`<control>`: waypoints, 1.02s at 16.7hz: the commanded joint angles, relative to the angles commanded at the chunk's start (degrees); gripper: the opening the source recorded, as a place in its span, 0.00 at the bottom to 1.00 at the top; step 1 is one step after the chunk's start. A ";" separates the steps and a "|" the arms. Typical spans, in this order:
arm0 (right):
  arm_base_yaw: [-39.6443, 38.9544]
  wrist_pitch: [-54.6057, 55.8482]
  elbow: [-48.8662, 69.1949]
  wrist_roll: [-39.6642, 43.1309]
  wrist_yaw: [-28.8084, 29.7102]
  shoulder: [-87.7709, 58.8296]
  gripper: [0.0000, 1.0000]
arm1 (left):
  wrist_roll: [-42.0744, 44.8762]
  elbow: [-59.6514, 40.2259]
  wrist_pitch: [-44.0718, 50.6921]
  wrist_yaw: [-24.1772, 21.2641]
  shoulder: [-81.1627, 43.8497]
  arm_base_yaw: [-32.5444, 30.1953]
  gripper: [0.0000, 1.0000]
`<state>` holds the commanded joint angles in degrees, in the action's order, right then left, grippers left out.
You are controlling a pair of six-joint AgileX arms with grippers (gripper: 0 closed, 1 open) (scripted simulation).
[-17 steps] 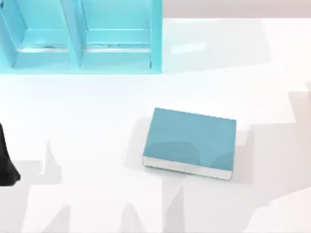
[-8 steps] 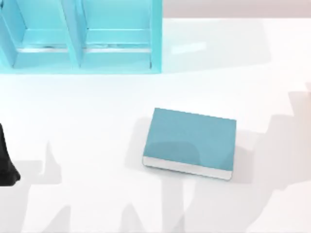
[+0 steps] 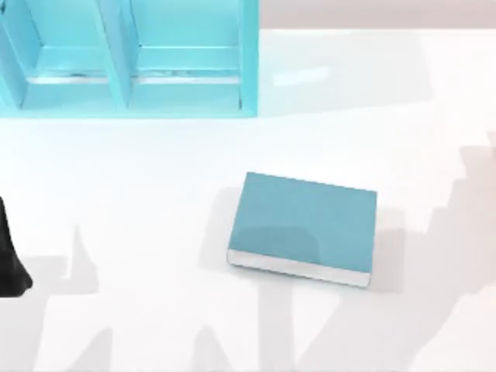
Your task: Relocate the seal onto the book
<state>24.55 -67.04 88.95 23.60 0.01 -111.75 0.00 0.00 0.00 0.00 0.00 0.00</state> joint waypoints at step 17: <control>-0.51 16.27 -12.69 -0.53 0.03 -3.48 0.62 | 0.00 0.00 0.00 0.00 0.00 0.00 1.00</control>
<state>24.04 -50.77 76.26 23.07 0.04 -115.23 0.00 0.00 0.00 0.00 0.00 0.00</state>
